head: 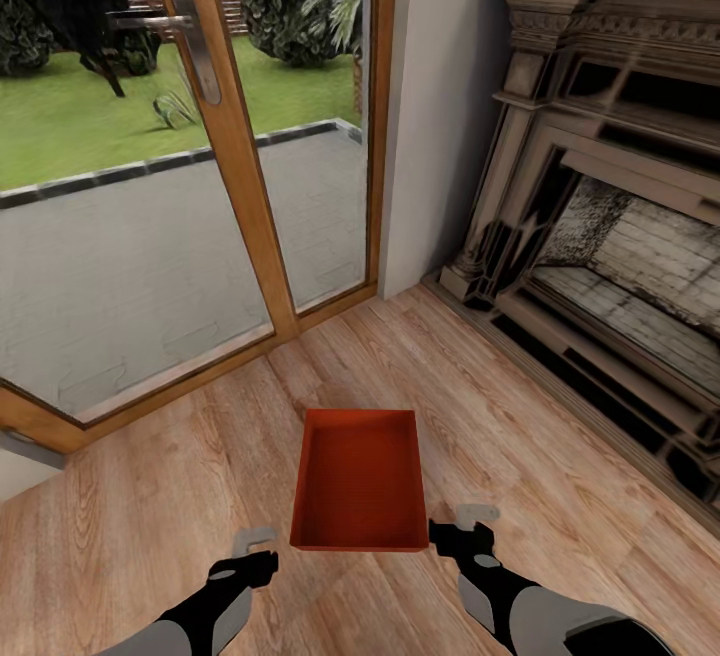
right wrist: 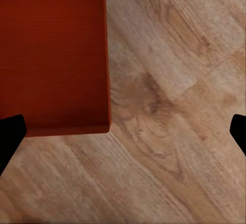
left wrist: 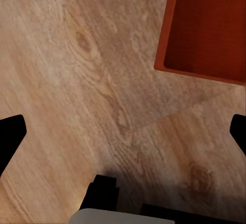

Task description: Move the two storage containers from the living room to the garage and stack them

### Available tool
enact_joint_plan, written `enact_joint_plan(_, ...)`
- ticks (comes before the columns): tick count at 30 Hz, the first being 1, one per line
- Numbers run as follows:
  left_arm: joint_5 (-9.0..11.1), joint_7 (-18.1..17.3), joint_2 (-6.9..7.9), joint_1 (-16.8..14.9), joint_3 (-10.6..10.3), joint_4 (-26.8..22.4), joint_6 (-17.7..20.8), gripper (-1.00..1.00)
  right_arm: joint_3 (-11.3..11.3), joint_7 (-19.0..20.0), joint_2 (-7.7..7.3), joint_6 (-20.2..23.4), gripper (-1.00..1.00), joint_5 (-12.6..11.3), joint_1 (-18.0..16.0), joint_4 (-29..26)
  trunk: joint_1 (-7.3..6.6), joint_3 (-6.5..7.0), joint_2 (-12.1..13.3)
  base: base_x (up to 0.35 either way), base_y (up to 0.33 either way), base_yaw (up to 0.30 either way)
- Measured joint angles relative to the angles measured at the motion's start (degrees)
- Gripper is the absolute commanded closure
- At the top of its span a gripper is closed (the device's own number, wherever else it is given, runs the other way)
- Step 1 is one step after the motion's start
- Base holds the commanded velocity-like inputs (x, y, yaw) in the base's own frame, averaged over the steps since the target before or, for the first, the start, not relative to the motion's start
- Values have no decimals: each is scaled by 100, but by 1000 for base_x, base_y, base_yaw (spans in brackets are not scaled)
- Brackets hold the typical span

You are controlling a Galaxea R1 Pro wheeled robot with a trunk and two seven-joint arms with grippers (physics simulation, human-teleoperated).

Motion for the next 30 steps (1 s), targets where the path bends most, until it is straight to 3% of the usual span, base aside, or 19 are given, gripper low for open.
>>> enact_joint_plan(10, 4, 2, -1, 1, 2, 5, -407, -100, -1, 77, 1, -2, -100, -1, 0, 1, 0, 0, 0, 0, 0, 0)
enact_joint_plan(30, 10, 2, 7, 1, 3, 6, -455, -100, 2, 78, 2, -11, -100, -1, 0, 1, 0, 0, 0, 0, 0, 0)
